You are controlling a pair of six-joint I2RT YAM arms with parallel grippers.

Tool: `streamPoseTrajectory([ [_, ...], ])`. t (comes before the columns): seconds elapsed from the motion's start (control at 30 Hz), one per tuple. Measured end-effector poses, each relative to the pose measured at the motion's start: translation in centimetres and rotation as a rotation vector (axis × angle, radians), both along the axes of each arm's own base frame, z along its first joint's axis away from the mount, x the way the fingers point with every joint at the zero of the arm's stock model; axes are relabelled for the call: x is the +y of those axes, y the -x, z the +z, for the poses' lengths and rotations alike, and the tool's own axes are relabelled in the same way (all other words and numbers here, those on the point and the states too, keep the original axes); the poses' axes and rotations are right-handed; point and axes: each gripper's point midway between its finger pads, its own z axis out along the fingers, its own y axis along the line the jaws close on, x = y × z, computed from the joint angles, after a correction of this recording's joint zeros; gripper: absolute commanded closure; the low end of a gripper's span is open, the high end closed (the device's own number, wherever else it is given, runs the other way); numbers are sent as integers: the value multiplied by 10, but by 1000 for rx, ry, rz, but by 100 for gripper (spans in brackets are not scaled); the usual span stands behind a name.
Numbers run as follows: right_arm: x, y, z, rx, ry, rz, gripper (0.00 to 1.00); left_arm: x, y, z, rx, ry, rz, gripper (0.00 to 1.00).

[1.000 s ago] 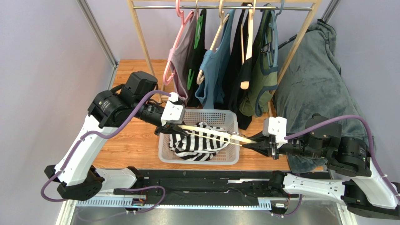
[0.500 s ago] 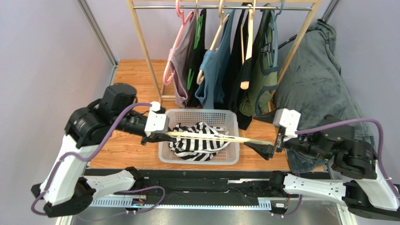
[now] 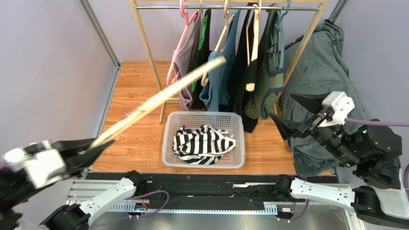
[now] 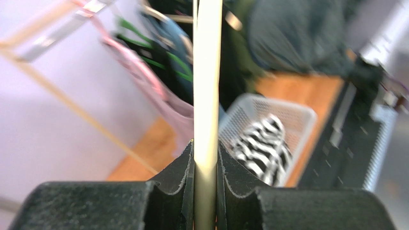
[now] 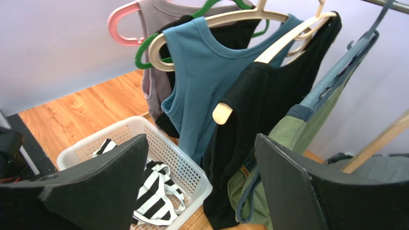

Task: Remove the tank top from the hanger
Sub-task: Place the hanger at the clothesline.

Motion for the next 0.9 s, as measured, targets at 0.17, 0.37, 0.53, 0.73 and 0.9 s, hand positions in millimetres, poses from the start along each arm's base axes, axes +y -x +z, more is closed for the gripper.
streamPoseTrajectory([
  [0.17,16,-16,-7,72,22,-56,21,48,-1,44,-119,193,244,100],
  [0.37,34,-24,-29,160,75,-72,19,74,-36,22,-59,187,509,100],
  [0.53,33,-26,-22,232,78,-111,21,61,-76,-31,115,53,610,100],
  [0.73,33,-25,-24,302,50,-131,19,38,-109,-54,285,-14,635,100],
  [0.9,25,-20,-29,327,18,-130,19,18,-138,-50,370,-26,643,100],
])
